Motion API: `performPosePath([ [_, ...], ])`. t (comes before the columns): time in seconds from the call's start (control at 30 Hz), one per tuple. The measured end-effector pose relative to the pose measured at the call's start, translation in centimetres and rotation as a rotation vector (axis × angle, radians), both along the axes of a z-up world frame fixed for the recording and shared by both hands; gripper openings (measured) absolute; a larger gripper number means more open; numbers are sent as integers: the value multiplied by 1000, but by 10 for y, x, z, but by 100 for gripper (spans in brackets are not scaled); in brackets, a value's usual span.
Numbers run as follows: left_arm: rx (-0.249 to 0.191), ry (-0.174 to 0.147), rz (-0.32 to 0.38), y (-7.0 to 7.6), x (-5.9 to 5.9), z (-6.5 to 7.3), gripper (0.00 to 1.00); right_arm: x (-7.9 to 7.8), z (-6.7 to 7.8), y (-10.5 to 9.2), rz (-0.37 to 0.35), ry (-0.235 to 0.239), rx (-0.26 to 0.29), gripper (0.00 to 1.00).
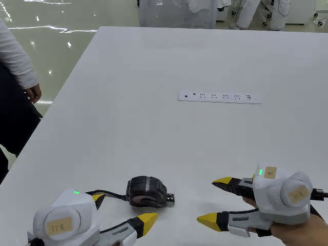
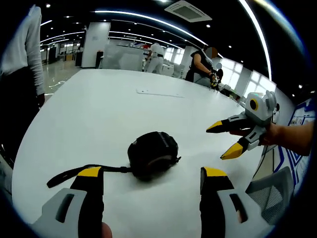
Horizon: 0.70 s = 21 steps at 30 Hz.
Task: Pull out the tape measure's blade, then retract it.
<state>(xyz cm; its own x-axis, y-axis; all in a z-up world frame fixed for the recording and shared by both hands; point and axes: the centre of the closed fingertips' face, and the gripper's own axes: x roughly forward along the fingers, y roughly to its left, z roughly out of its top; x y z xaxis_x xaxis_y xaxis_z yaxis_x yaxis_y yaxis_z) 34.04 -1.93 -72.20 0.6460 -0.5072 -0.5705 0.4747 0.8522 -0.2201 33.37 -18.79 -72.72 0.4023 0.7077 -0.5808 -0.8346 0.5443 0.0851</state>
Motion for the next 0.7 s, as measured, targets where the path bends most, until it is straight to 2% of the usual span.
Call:
performPosePath([
  [0.17, 7, -16, -41, 5, -10, 5, 78, -7, 5, -13, -41, -1, -3, 62],
  [0.27, 4, -1, -62, 5, -17, 6, 78, -12, 8, -20, -64, -3, -6, 64],
  [0.43, 7, -13, -98, 7, -24, 10, 80, -19, 11, -29, -99, -3, -6, 67],
  [0.7, 16, -28, -120, 19, -32, 16, 83, -35, 16, -45, -156, -9, 8, 73],
])
